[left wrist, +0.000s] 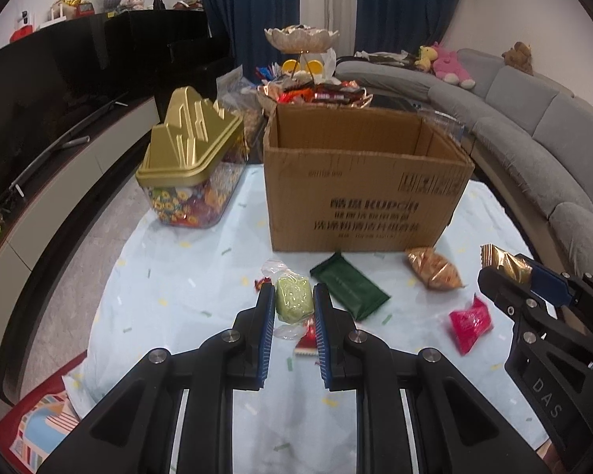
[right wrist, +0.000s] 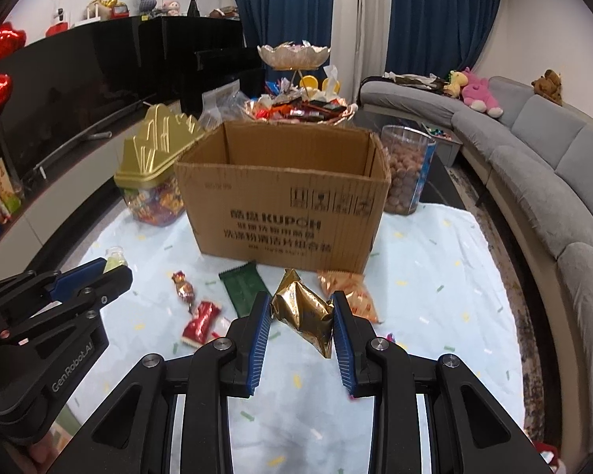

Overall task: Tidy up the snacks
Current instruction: 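Lift the green candy and gold wrapper toward the cardboard box with both tools, then open the left tool over the box while the right tool releases the gold wrapper, then withdraw both tools from the box back toward the remaining snacks, then grasp the cheese cake pack with the left tool while the right tool grasps the red pouch, then carry the cheese cake pack and red pouch over the cardboard box with both tools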

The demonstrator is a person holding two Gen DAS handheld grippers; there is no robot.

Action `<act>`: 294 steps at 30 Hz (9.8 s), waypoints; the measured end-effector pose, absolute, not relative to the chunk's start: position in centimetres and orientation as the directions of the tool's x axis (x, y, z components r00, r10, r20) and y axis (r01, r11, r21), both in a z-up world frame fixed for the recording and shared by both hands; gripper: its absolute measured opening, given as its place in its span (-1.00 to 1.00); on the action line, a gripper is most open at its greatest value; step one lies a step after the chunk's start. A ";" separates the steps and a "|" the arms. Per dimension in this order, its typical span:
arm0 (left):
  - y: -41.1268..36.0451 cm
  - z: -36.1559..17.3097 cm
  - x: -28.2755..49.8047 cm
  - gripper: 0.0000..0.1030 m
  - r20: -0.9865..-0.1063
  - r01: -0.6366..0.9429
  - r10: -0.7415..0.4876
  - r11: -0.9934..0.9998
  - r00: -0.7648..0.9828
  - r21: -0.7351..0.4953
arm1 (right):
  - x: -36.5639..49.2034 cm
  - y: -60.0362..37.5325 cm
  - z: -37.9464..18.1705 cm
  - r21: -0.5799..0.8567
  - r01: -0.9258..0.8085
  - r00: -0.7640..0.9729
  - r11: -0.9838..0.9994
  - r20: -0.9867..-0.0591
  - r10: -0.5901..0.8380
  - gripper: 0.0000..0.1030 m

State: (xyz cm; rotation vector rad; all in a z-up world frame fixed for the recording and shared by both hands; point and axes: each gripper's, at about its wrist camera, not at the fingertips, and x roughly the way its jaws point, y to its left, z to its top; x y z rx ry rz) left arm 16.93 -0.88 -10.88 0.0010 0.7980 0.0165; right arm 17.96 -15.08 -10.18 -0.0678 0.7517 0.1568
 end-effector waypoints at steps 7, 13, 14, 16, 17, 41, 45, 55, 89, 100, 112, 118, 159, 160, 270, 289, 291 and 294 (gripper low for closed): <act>-1.4 -9.2 18.0 -0.61 -0.696 -0.005 0.012 1.000 0.718 0.012 | 18.5 -15.3 -8.3 -0.006 -0.160 0.742 0.987 -0.660 0.117 -0.38; -1.4 -7.8 19.4 -0.61 -0.682 0.000 0.005 1.000 0.731 0.007 | 19.5 -15.6 -6.6 -0.001 -0.149 0.763 0.989 -0.636 0.115 -0.38; -1.4 -7.6 19.6 -0.61 -0.678 0.002 0.005 1.000 0.735 0.010 | 19.8 -15.7 -6.4 0.000 -0.148 0.766 0.989 -0.632 0.114 -0.38; -1.5 -7.1 20.0 -0.61 -0.669 0.008 0.005 1.000 0.743 0.016 | 20.2 -15.8 -6.0 0.000 -0.147 0.770 0.989 -0.628 0.114 -0.38; -1.6 -6.8 20.2 -0.61 -0.666 0.011 0.003 1.000 0.746 0.017 | 20.4 -15.8 -5.8 0.000 -0.147 0.772 0.989 -0.625 0.114 -0.38; -1.4 -3.2 27.4 -0.60 -0.626 0.038 -0.010 0.999 0.780 0.031 | 27.4 -16.1 -2.5 -0.006 -0.133 0.809 0.991 -0.578 0.105 -0.38; -1.3 -2.7 28.7 -0.60 -0.621 0.039 -0.008 0.999 0.784 0.036 | 28.9 -16.2 -2.0 0.005 -0.126 0.810 0.992 -0.577 0.105 -0.38; -1.4 -2.3 32.1 -0.60 -0.626 0.050 -0.010 0.998 0.779 0.046 | 32.6 -16.1 -1.6 0.001 -0.134 0.799 0.991 -0.592 0.108 -0.38; -0.9 -5.6 36.4 0.12 -0.693 0.043 0.010 0.997 0.721 0.059 | 36.9 -15.4 -4.2 -0.029 -0.164 0.754 0.986 -0.648 0.107 0.49; -0.5 -4.2 34.8 0.66 -0.667 0.016 0.017 0.999 0.744 0.044 | 35.7 -15.9 -2.5 -0.003 -0.137 0.775 0.991 -0.623 0.105 0.58; -0.4 -3.0 32.6 0.68 -0.642 0.013 0.027 0.998 0.766 0.057 | 33.2 -16.5 -1.7 0.001 -0.122 0.788 0.993 -0.608 0.097 0.59; -0.8 -2.8 31.6 0.68 -0.632 0.027 0.027 0.997 0.775 0.075 | 32.1 -17.2 -1.8 0.012 -0.102 0.792 0.995 -0.604 0.088 0.58; -3.1 -9.4 22.0 0.68 -0.676 0.073 -0.013 0.996 0.737 0.060 | 22.9 -21.1 -7.4 -0.023 -0.001 0.763 1.000 -0.646 -0.014 0.59; -3.3 -9.7 21.7 0.68 -0.676 0.079 -0.017 0.995 0.737 0.062 | 22.6 -21.1 -7.9 -0.025 -0.003 0.760 1.000 -0.649 -0.014 0.58; -5.4 -18.6 18.6 -0.30 -0.746 0.236 -0.155 0.972 0.648 0.003 | 19.7 -21.7 -17.9 0.019 -0.076 0.664 0.997 -0.745 0.065 -0.02; -3.0 -12.6 18.2 -0.30 -0.702 0.132 -0.101 0.991 0.704 -0.011 | 18.8 -19.7 -11.9 0.023 -0.093 0.720 0.995 -0.689 0.083 -0.02; -2.8 -12.1 18.3 -0.30 -0.700 0.121 -0.094 0.993 0.708 -0.011 | 18.8 -19.6 -11.2 0.021 -0.090 0.726 0.996 -0.683 0.080 -0.02; -2.5 -11.4 18.5 -0.30 -0.697 0.107 -0.087 0.994 0.712 -0.014 | 18.9 -19.2 -10.4 0.019 -0.086 0.734 0.996 -0.675 0.076 -0.02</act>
